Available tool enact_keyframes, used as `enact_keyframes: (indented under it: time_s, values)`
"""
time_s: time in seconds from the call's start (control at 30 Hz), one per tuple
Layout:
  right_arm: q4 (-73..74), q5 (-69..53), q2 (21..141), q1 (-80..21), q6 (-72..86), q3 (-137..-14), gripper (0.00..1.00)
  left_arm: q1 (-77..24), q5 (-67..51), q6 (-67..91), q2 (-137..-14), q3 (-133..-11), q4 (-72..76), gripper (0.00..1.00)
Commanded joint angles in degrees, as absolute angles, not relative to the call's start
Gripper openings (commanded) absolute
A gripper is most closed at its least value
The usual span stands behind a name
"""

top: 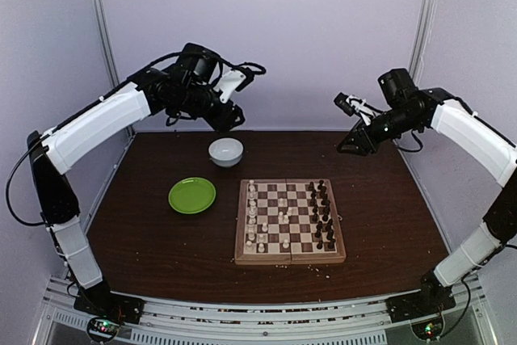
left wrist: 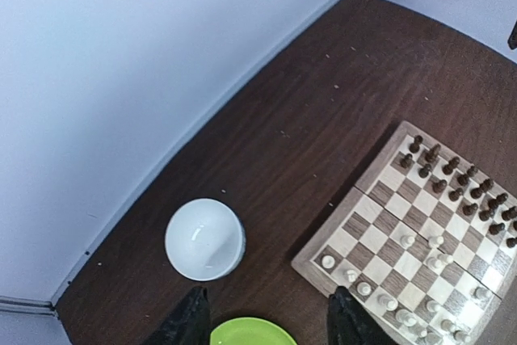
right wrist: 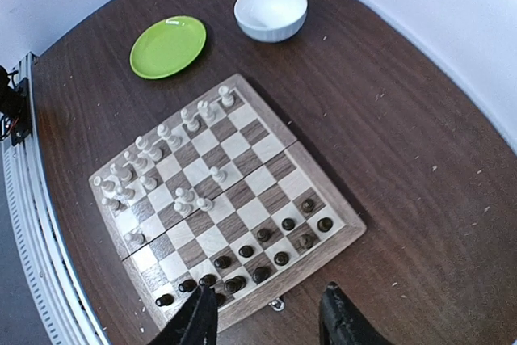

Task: Set up the chess pieces on the board
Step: Adjust the pawn at f2.

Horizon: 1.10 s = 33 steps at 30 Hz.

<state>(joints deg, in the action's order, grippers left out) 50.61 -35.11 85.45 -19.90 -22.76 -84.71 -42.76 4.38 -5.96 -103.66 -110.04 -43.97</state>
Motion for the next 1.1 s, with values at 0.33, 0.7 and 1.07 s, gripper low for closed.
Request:
enact_keyframes:
  time_s: [0.33, 0.7, 1.07]
  values:
    - [53.1, -35.4, 92.9, -26.5, -17.1, -108.3, 0.99, -33.7, 18.6, -1.7, -79.6, -83.1, -15.8, 0.81]
    - [55.7, -25.2, 100.6, -44.2, -30.9, -99.8, 0.47, -33.7, 21.5, -3.7, -70.9, -74.1, -7.8, 0.91]
    - [53.1, -26.1, 116.9, -49.7, -23.7, -97.8, 0.09, -33.7, 22.1, -3.7, -69.8, -73.7, -7.7, 0.88]
